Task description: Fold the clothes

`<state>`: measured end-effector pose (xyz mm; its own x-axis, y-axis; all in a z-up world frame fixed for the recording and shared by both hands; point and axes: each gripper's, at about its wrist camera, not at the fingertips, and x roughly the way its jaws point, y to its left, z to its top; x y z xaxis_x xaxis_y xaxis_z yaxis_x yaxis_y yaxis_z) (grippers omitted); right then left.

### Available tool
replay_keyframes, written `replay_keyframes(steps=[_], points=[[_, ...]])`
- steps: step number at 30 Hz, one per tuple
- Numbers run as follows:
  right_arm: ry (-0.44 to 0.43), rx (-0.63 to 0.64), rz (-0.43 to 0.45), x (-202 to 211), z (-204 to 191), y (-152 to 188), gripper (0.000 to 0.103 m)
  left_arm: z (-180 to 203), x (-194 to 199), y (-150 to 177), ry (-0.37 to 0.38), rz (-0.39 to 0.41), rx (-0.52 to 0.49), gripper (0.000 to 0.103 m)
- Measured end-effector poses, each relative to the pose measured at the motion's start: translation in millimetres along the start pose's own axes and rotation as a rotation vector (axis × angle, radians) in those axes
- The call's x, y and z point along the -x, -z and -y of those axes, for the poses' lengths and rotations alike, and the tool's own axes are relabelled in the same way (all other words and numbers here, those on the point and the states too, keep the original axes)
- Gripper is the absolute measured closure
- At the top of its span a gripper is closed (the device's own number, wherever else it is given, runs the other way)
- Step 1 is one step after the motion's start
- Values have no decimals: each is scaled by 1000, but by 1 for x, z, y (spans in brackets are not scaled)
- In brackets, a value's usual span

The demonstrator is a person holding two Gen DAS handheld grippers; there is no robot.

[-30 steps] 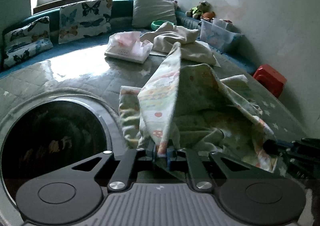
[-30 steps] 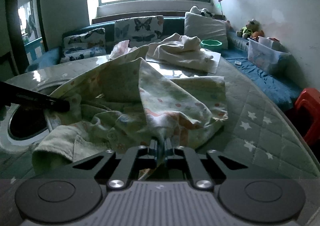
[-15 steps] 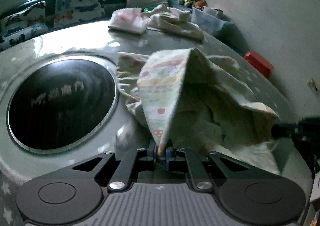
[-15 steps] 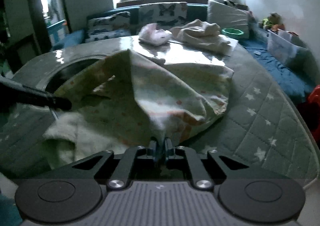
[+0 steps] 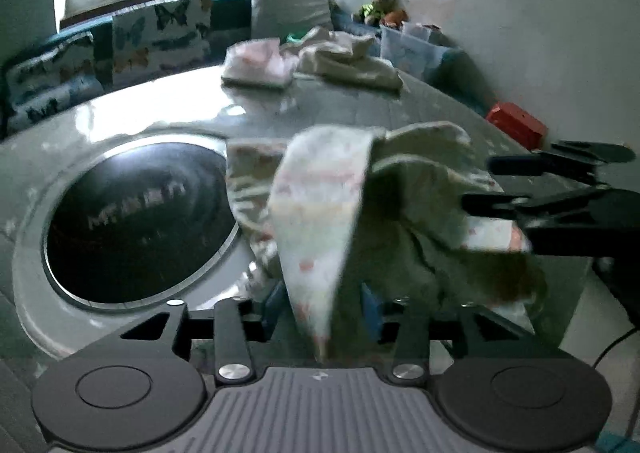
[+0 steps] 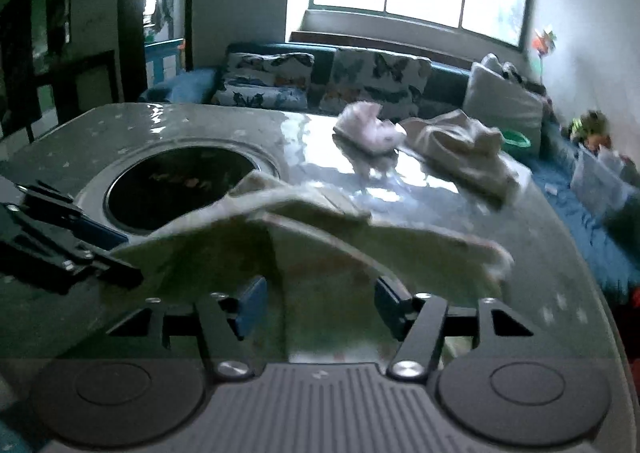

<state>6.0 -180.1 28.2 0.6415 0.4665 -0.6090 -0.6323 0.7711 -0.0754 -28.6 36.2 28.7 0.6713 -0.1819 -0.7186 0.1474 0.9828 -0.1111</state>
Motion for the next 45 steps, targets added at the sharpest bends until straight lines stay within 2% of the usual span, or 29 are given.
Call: replay_keyframes(steps=[2, 5, 9, 11, 12, 13, 16, 18, 19, 23, 26, 34, 38, 39, 40, 42, 44, 45], points=[[-9, 41, 2, -18, -5, -9, 31, 1, -1, -6, 8, 19, -11, 46], [-22, 110, -24, -42, -15, -15, 28, 5, -12, -16, -7, 26, -35, 45], [24, 188, -31, -67, -24, -16, 29, 10, -31, -27, -23, 21, -80, 45], [23, 181, -47, -74, -21, -18, 42, 13, -41, -31, -25, 28, -108, 46], [16, 166, -60, -76, -18, -19, 63, 13, -47, -34, -30, 22, -107, 46], [12, 153, -68, -77, -16, -19, 77, 12, -53, -36, -34, 17, -106, 47], [15, 128, -61, -70, -6, -18, 91, 9, -65, -43, -19, 19, -89, 57], [30, 107, -42, -61, 0, -18, 94, 8, -69, -45, -3, 23, -78, 73], [45, 95, -32, -56, 5, -18, 97, 9, -71, -46, 2, 24, -79, 77], [117, 31, 2, -34, 27, -14, 97, 3, -74, -44, -16, 22, -69, 94], [189, -36, 11, -17, 51, -5, 97, -7, -71, -41, -38, 21, -45, 99], [367, -190, -24, 18, 108, 27, 97, -37, -45, -35, -103, 60, 44, 101], [410, -253, -82, 26, 127, 45, 95, -52, -30, -27, -134, 69, 89, 101], [415, -267, -96, 27, 131, 50, 92, -56, -26, -24, -141, 68, 98, 101], [410, -280, -107, 28, 134, 54, 85, -59, -23, -20, -146, 65, 106, 101], [397, -292, -119, 31, 134, 62, 77, -64, -18, -14, -159, 60, 118, 101], [393, -291, -124, 35, 131, 66, 72, -69, -13, -7, -176, 54, 135, 101], [385, -294, -125, 38, 128, 66, 65, -72, -10, -4, -183, 52, 145, 101]])
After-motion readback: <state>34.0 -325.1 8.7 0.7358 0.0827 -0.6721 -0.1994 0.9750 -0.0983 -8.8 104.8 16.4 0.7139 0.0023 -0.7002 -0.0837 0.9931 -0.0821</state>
